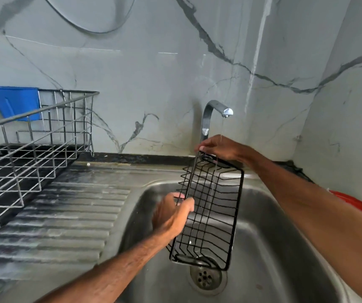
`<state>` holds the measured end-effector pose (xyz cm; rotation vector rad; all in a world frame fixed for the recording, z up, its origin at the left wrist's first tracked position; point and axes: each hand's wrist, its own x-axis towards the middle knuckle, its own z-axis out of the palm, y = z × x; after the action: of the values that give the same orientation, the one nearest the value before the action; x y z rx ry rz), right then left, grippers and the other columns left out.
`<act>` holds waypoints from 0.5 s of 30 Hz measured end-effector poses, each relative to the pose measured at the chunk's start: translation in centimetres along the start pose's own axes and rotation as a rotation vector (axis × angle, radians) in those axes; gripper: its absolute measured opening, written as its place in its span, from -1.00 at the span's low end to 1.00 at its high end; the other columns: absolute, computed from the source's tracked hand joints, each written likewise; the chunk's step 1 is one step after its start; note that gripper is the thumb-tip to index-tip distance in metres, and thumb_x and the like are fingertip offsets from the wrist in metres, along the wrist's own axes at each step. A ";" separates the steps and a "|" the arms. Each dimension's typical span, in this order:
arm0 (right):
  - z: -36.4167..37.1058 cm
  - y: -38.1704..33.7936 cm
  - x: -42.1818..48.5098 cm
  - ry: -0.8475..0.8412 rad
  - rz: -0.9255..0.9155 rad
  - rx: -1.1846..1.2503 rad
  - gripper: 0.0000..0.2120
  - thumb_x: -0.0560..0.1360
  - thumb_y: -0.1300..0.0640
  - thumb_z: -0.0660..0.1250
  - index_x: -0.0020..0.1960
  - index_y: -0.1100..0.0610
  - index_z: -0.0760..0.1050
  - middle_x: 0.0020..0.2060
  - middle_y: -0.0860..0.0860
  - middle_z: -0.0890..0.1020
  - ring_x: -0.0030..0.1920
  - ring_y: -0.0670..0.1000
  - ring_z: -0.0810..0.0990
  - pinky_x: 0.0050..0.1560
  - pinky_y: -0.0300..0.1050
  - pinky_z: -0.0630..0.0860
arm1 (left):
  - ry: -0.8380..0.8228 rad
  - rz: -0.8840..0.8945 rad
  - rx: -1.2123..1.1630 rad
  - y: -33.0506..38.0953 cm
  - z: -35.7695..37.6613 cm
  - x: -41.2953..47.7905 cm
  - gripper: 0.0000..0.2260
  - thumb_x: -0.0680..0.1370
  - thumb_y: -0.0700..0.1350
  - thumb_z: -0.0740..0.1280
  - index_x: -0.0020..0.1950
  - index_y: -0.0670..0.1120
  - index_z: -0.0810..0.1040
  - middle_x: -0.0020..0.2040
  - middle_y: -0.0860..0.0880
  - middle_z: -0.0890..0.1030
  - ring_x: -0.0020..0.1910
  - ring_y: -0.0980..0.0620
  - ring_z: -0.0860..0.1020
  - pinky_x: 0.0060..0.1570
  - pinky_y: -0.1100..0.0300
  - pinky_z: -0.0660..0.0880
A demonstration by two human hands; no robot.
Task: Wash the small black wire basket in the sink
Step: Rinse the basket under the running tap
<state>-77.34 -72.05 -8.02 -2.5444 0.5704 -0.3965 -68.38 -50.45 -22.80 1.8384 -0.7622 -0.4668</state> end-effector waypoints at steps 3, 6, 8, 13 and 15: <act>-0.2 0.9 2.4 -0.156 0.016 -0.090 -0.69 0.68 0.03 0.25 0.32 0.15 0.59 0.17 0.21 0.66 0.11 0.18 0.66 0.04 0.03 0.66 | -0.021 0.023 0.062 -2.1 0.6 0.8 -0.54 0.29 0.33 0.41 0.01 0.03 0.59 -0.11 0.01 0.72 -0.14 -0.05 0.71 -0.16 -0.07 0.70; -0.6 0.5 3.5 -0.274 0.052 -0.154 -0.68 0.69 0.04 0.22 0.35 0.13 0.56 0.17 0.19 0.66 -0.05 0.16 0.66 -0.36 -0.23 0.56 | -0.033 0.044 0.047 -2.2 0.3 0.6 -0.57 0.28 0.28 0.45 -0.03 0.02 0.62 -0.15 0.02 0.73 -0.14 -0.04 0.72 -0.21 -0.06 0.70; -0.5 0.1 3.8 -0.325 0.030 -0.181 -0.70 0.69 0.08 0.20 0.33 0.16 0.56 0.05 0.15 0.68 -0.21 0.07 0.62 -0.40 -0.30 0.49 | -0.049 0.058 0.022 0.1 -0.4 -0.8 -0.49 0.21 0.28 0.39 0.02 0.00 0.62 -0.18 0.01 0.74 -0.15 -0.02 0.72 -0.13 -0.07 0.70; -0.3 -0.4 3.5 -0.375 0.080 -0.059 -0.68 0.67 0.01 0.25 0.23 0.18 0.64 -0.23 0.03 0.60 -0.40 -0.06 0.40 -0.50 -0.27 0.36 | -0.100 0.019 -0.014 1.1 -0.5 -1.5 -0.36 0.11 0.29 0.30 0.10 0.02 0.57 -0.13 0.00 0.75 -0.11 0.00 0.72 -0.02 -0.09 0.69; -0.4 -0.7 3.1 -0.315 0.109 0.006 -0.66 0.66 -0.04 0.26 0.16 0.19 0.66 -0.32 -0.13 0.62 -0.40 -0.10 0.40 -0.47 -0.26 0.37 | -0.105 0.017 -0.007 1.3 -0.6 -1.7 -0.32 0.09 0.30 0.29 0.14 0.02 0.57 -0.11 -0.01 0.75 -0.12 0.02 0.72 -0.02 -0.09 0.69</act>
<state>-74.63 -73.13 -6.80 -2.4873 0.5813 0.0426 -69.60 -49.19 -21.46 1.8105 -0.8446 -0.5577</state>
